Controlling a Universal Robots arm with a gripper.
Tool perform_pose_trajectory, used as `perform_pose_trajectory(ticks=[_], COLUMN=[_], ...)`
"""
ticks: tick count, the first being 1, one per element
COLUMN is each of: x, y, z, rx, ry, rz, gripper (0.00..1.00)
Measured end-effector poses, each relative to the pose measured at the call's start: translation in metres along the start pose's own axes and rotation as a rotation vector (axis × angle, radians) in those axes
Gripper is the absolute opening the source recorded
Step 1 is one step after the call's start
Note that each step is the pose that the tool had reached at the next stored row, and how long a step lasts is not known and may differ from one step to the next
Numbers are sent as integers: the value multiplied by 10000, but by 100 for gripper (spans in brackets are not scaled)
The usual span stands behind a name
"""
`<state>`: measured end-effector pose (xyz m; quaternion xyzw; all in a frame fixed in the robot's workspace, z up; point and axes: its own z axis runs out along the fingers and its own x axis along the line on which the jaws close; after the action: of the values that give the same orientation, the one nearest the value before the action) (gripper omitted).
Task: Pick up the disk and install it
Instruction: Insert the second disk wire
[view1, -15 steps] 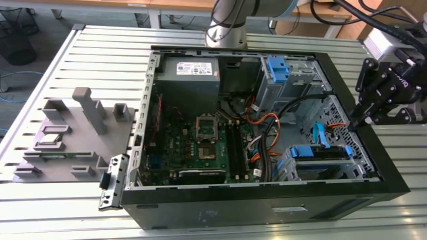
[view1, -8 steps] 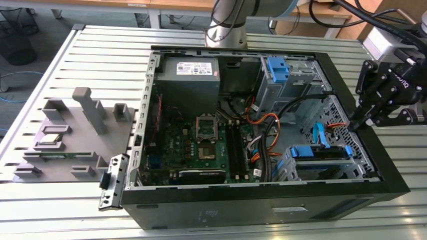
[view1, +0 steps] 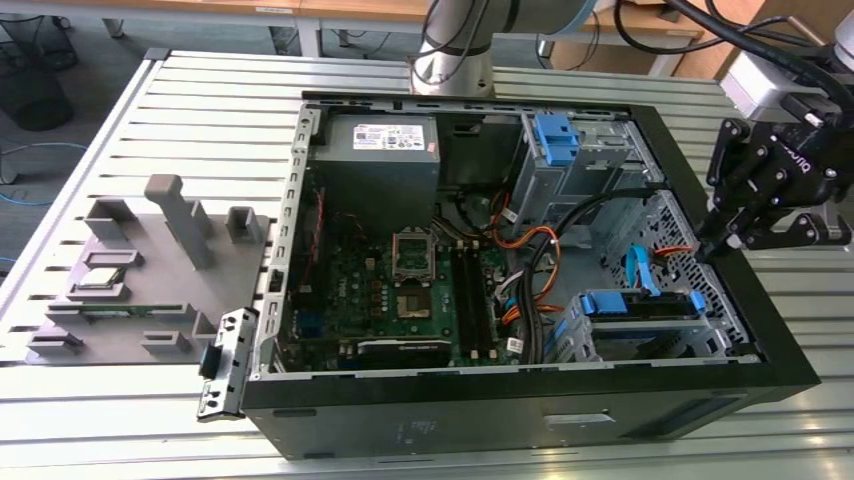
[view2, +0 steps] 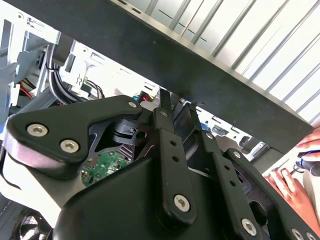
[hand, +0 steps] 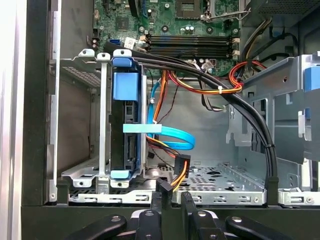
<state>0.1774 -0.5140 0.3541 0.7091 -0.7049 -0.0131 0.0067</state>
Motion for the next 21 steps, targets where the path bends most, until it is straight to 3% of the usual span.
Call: perform_pose_trajectory(ticks=[7,9,15,21], x=[-25,-25,-25,-41], y=[37,53,109,112], z=[17,18,21,21], rx=[-1,-3,-10,-10], ry=[53,144,554,605], rz=[-149,-210,-389,-450], gripper=[30,30,30,30])
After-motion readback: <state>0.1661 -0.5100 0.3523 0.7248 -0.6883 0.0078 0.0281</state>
